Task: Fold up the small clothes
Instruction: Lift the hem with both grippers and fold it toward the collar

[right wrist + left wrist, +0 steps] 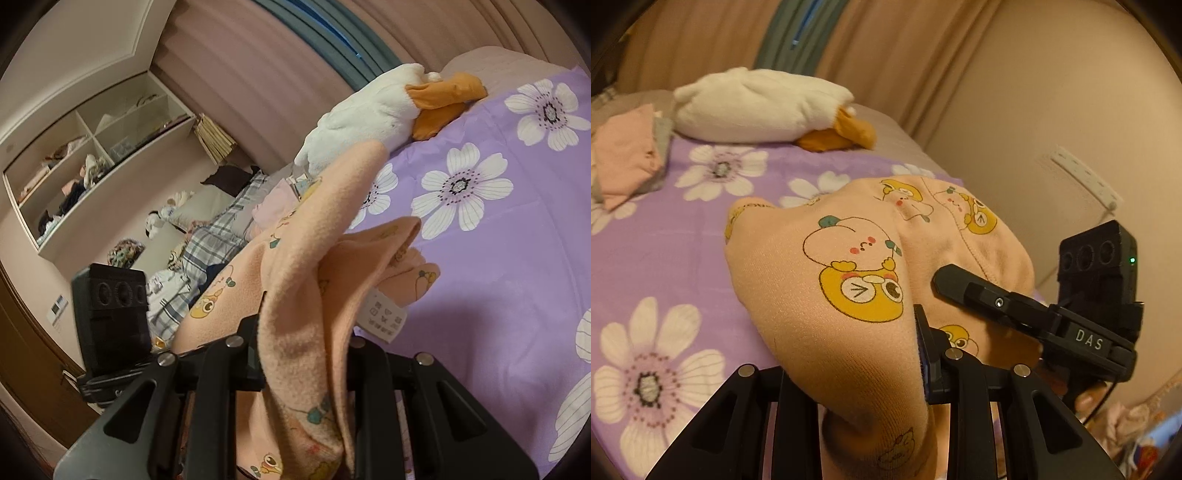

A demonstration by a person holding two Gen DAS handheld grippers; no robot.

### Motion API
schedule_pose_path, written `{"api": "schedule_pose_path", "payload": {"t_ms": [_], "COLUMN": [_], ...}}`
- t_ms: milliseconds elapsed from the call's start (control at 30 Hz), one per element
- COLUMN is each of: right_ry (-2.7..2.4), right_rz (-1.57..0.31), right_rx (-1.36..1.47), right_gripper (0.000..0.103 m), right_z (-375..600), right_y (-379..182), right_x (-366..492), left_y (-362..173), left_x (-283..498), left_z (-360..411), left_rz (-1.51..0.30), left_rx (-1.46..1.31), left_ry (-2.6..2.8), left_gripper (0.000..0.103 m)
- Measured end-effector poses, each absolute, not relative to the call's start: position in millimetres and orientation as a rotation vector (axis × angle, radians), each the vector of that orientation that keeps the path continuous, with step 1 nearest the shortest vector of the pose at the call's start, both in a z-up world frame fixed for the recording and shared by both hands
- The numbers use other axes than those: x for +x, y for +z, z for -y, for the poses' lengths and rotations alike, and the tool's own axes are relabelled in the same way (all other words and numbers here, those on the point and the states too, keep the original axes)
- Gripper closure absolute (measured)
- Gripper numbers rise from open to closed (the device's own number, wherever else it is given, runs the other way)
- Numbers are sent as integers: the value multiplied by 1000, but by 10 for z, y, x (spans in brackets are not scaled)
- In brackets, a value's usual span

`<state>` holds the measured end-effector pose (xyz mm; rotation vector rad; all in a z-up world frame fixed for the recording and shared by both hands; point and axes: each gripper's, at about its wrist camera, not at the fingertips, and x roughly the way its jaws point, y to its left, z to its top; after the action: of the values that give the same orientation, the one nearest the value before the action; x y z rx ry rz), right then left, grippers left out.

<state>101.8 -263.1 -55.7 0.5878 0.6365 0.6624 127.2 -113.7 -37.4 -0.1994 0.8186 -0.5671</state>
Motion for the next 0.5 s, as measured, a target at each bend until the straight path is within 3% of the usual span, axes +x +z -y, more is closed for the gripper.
{"api": "schedule_pose_path", "payload": {"t_ms": [500], "right_ry": [715], "right_rz": [-614], "right_rx": [545], "right_gripper": [80], "right_z": [2312], "right_y": [-435], "right_x": [1136], "left_y": [-257], "left_x": [1227], "left_z": [940], "left_rz": [-758], "left_rx": [-130], "left_ry": [-538], "left_gripper": [76]}}
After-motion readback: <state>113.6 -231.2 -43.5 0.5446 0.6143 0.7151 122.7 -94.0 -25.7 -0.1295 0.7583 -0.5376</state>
